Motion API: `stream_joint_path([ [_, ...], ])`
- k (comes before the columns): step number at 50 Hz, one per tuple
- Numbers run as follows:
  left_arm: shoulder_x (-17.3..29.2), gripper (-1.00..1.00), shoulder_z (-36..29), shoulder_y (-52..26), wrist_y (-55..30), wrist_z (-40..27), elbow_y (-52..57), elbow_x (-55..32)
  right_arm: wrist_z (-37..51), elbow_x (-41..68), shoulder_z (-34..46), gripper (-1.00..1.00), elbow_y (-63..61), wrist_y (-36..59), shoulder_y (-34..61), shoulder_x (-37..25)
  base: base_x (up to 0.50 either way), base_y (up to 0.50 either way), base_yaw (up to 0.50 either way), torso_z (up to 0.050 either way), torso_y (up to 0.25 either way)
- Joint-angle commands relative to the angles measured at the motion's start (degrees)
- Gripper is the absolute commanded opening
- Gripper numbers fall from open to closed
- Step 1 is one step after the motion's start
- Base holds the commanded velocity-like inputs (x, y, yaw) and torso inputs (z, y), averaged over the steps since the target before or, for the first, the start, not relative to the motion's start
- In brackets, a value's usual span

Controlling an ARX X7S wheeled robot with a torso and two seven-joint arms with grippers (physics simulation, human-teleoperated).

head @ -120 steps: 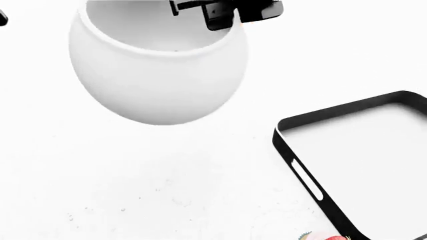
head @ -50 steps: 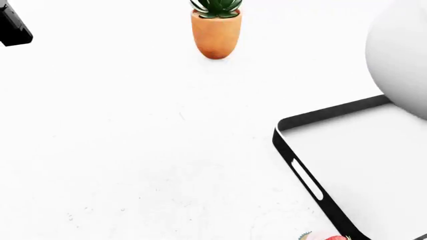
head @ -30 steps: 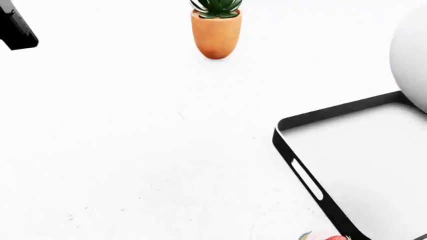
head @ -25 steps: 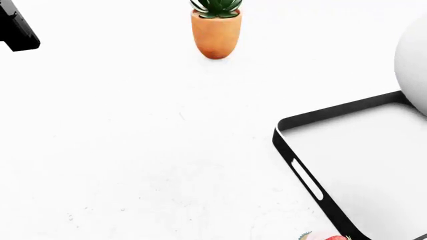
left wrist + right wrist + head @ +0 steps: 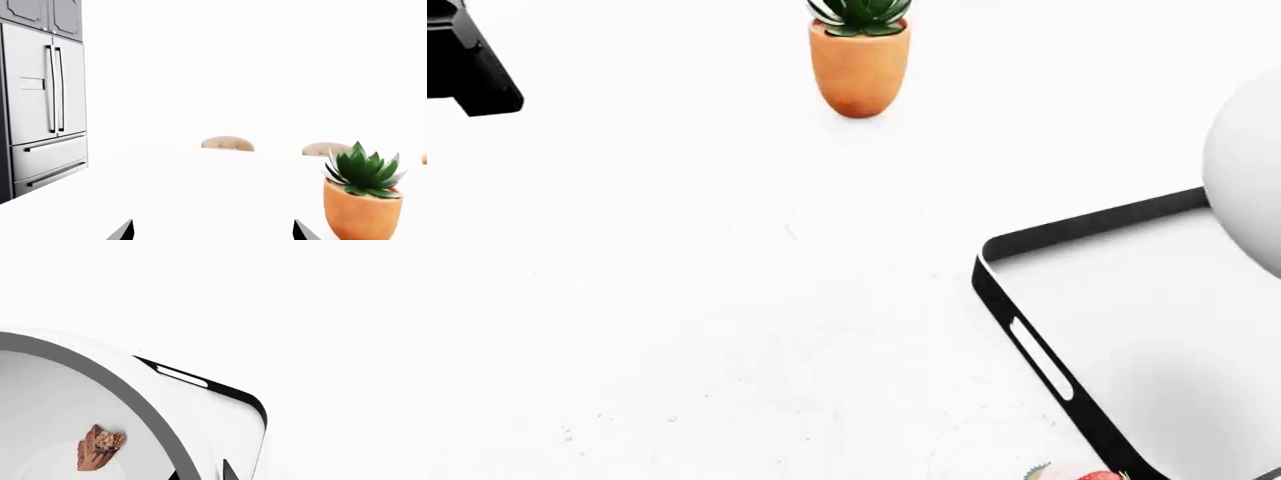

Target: Pick up the bowl with cake and place it on the tray. Pick up the cupcake and place it on the tray.

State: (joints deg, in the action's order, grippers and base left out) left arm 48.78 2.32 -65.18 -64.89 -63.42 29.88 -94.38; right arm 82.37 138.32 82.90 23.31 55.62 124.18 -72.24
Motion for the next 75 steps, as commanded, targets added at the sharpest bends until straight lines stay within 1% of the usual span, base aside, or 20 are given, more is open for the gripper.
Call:
stream_joint_path([
  [1, 0.1, 1.0, -0.4, 0.6, 0.3, -0.2, 0.8, -0.1, -3.5, -2.7, -0.8, -1.0, -3.5, -4.1, -2.4, -2.3, 0.0, 0.0, 0.0, 0.0, 0.0],
  [12, 0.0, 1.0, -1.0, 1.1, 0.5, 0.1, 1.2, 0.4, -3.6, -3.8, -0.5, -1.0, -6.0, -4.2, -4.0, -5.7, 0.0, 0.0, 0.0, 0.0, 0.0],
  [21, 0.2, 1.0, -1.2, 1.5, 0.8, 0.0, 1.6, 0.4, -4.9, -5.0, 0.1, -1.0, -8.7, -6.2, -6.4, -8.0, 0.0, 0.0, 0.0, 0.0, 0.001],
  [42, 0.6, 1.0, -1.8, 1.6, 1.3, -0.2, 2.1, 0.0, -9.6, -6.8, 1.0, -1.0, -11.6, -11.3, -10.7, -8.3, 0.0, 0.0, 0.0, 0.0, 0.0],
  [69, 0.9, 1.0, -2.4, 2.0, 2.0, -0.2, 2.6, 0.1, -10.2, -7.4, 0.4, -1.0, -11.7, -11.2, -11.6, -8.2, 0.0, 0.0, 0.0, 0.0, 0.0],
  [70, 0.9, 1.0, -2.4, 2.1, 2.1, -0.2, 2.6, 0.0, -10.1, -7.4, 0.3, 1.0, -11.6, -11.1, -11.5, -8.1, 0.0, 0.0, 0.0, 0.0, 0.0],
  [75, 1.0, 1.0, -2.5, 2.0, 2.2, -0.2, 2.6, 0.0, -10.1, -7.5, 0.1, 1.0, -11.6, -11.0, -11.5, -7.9, 0.0, 0.0, 0.0, 0.004, 0.002],
])
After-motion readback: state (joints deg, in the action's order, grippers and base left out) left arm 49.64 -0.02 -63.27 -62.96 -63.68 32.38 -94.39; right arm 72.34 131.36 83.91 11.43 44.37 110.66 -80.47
